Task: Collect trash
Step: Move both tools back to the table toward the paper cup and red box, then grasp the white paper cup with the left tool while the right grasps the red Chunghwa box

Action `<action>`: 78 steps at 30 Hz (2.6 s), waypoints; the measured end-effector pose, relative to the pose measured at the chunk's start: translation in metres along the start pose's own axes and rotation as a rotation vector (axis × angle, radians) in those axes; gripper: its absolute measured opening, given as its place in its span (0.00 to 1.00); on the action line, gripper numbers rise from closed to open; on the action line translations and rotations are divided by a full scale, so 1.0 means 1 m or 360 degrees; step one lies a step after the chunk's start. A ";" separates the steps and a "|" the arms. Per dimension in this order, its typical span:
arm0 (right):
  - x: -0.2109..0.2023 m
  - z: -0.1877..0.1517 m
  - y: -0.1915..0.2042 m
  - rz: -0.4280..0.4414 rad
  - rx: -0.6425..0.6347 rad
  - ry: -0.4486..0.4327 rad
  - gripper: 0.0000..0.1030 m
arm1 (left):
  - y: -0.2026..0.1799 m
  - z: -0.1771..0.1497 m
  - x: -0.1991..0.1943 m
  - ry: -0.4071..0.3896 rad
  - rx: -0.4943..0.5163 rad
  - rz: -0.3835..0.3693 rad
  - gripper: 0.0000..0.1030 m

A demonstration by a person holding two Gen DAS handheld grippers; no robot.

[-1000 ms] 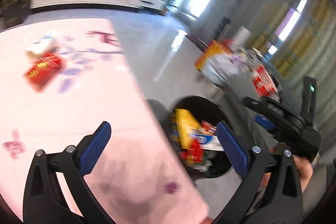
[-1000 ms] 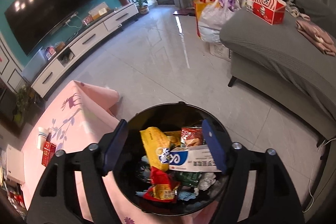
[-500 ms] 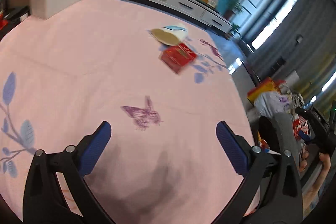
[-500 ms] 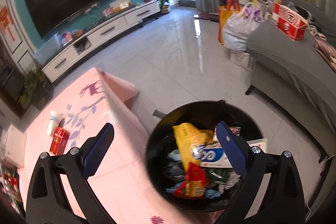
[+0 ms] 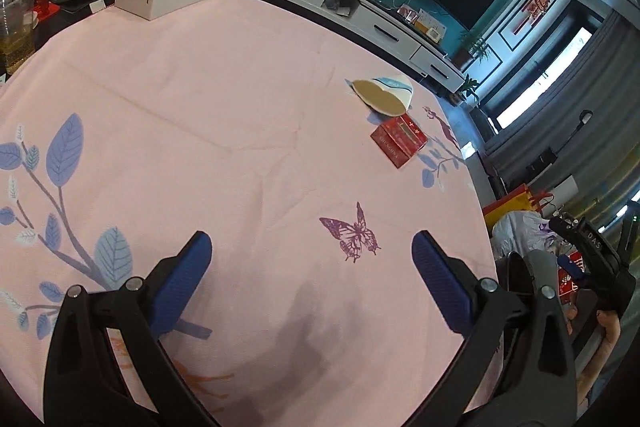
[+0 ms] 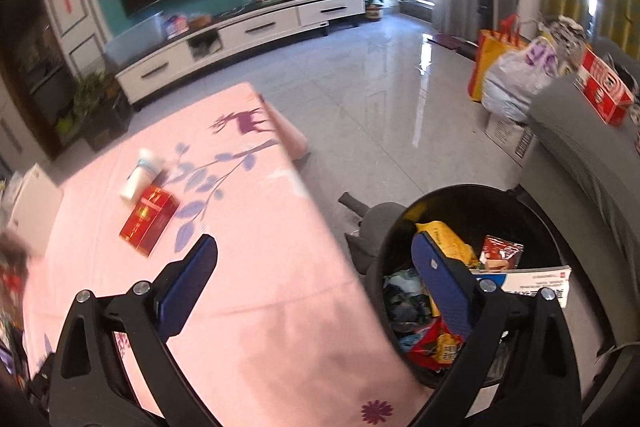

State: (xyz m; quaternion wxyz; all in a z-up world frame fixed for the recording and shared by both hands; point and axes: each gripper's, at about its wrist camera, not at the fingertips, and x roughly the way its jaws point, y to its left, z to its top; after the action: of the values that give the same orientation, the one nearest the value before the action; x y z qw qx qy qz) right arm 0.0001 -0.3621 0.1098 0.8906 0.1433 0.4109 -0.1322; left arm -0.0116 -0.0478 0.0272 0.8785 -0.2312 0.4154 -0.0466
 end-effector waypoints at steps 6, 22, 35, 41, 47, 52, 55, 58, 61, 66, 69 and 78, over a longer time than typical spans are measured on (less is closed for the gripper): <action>0.012 -0.010 0.031 -0.0010 -0.0138 0.0036 0.93 | 0.008 0.001 -0.008 -0.0047 -0.0051 -0.0020 0.97; 0.109 0.015 0.198 0.0258 -0.0273 0.0301 0.93 | -0.014 0.109 0.010 -0.0180 0.0003 -0.0154 0.97; 0.140 -0.008 0.193 0.0201 -0.0244 0.0226 0.56 | -0.085 0.183 0.118 0.0052 0.0341 -0.0128 0.97; 0.141 0.002 0.153 0.0221 -0.0009 0.0159 0.38 | -0.107 0.193 0.182 0.0209 0.0404 -0.0165 0.97; 0.158 0.004 0.122 0.0395 0.0190 0.0239 0.38 | -0.125 0.197 0.239 0.0396 0.0442 -0.0258 0.97; 0.158 0.005 0.112 0.0469 0.0266 0.0244 0.38 | -0.133 0.190 0.264 0.0418 0.0544 -0.0197 0.97; 0.156 0.005 0.113 0.0473 0.0264 0.0241 0.38 | -0.133 0.180 0.272 0.0479 0.0572 -0.0184 0.94; 0.154 0.004 0.115 0.0468 0.0245 0.0241 0.38 | -0.131 0.174 0.273 0.0451 0.0595 -0.0136 0.79; 0.153 0.004 0.115 0.0476 0.0248 0.0250 0.38 | -0.118 0.178 0.266 0.0416 0.0459 -0.0186 0.76; 0.150 0.008 0.128 0.0525 0.0170 0.0290 0.39 | -0.087 0.179 0.227 0.0261 0.0261 -0.0247 0.75; 0.146 0.006 0.141 0.0565 0.0123 0.0306 0.56 | -0.069 0.177 0.192 0.0180 0.0231 -0.0174 0.75; 0.155 -0.006 0.197 0.0368 -0.0093 0.0316 0.81 | -0.005 0.147 0.073 -0.0080 0.0103 0.0076 0.75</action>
State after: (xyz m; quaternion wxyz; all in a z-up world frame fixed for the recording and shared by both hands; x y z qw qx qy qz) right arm 0.1626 -0.1957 0.0153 0.8587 0.1761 0.4812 -0.0018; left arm 0.1465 -0.0181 0.0584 0.8966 -0.1939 0.3968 -0.0331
